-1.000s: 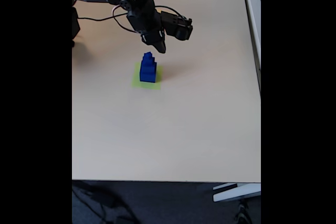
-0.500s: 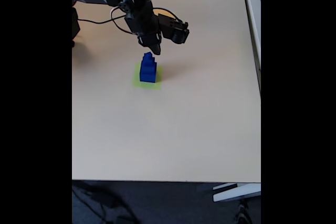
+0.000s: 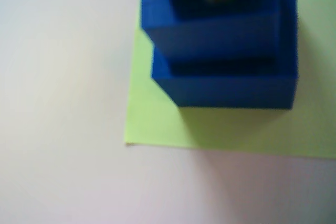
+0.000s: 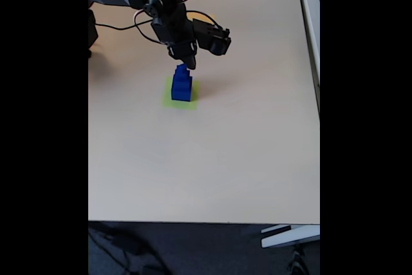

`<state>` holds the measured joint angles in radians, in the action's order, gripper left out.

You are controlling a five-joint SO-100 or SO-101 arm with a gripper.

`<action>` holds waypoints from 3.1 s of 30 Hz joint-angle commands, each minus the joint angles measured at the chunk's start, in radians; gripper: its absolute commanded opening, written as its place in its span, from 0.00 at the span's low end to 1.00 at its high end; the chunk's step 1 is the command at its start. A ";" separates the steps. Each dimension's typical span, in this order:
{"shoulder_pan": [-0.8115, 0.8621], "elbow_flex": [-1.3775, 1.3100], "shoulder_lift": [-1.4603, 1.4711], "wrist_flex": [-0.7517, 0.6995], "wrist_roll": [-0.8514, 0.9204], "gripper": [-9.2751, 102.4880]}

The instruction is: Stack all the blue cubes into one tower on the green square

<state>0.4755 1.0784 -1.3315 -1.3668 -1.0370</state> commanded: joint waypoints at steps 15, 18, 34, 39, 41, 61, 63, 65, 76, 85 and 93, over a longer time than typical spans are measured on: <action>0.028 0.005 -0.063 -0.009 0.046 0.08; 0.028 0.005 -0.063 -0.011 0.049 0.08; 0.034 0.005 -0.058 -0.028 0.083 0.08; 0.041 -0.006 -0.052 -0.031 0.094 0.08; 0.041 -0.008 -0.051 -0.032 0.097 0.08; 0.037 -0.210 0.002 -0.009 0.094 0.08; 0.017 -0.299 0.014 -0.009 0.094 0.08; -0.011 -0.400 0.023 -0.014 0.106 0.08; -0.097 -0.462 -0.097 -0.273 -0.031 0.08; -0.089 -0.253 -0.255 -0.383 -0.117 0.08; -0.034 -0.138 -0.279 -0.385 -0.092 0.08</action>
<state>0.4172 0.9158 -1.5263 -1.7503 -1.1397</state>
